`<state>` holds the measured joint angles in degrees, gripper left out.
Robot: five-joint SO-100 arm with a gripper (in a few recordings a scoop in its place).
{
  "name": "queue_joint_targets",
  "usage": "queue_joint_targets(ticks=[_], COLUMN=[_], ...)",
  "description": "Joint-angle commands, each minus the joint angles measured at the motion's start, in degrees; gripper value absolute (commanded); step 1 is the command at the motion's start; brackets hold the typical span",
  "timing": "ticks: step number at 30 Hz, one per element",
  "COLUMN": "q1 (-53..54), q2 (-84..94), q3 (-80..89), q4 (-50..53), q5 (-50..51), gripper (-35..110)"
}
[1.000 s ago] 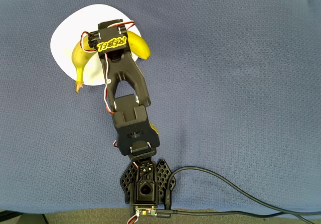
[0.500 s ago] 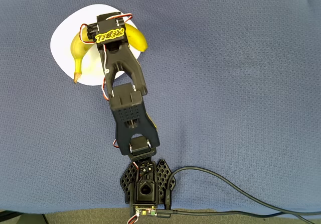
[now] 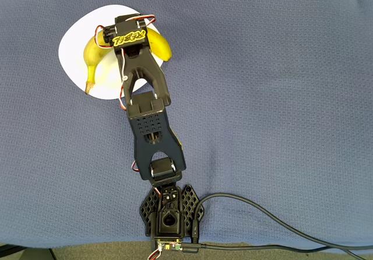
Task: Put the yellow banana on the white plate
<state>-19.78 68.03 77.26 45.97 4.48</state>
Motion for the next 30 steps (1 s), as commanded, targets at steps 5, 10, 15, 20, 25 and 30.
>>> queue_joint_targets(ticks=[5,10,15,20,25,30], q1=[-0.9,-2.5,-4.4,-4.8,-3.7,-3.0], q2=[1.2,1.9,2.4,2.5,2.5,2.4], q3=[-3.8,-4.4,-4.4,-4.2,-4.2,-4.2], q4=[-2.5,-2.5,-1.8,-1.4,-1.4,-1.4], q5=[-3.3,-3.3,-2.5,-1.3,-0.4,-0.6], gripper=[0,0,0,0,0,13])
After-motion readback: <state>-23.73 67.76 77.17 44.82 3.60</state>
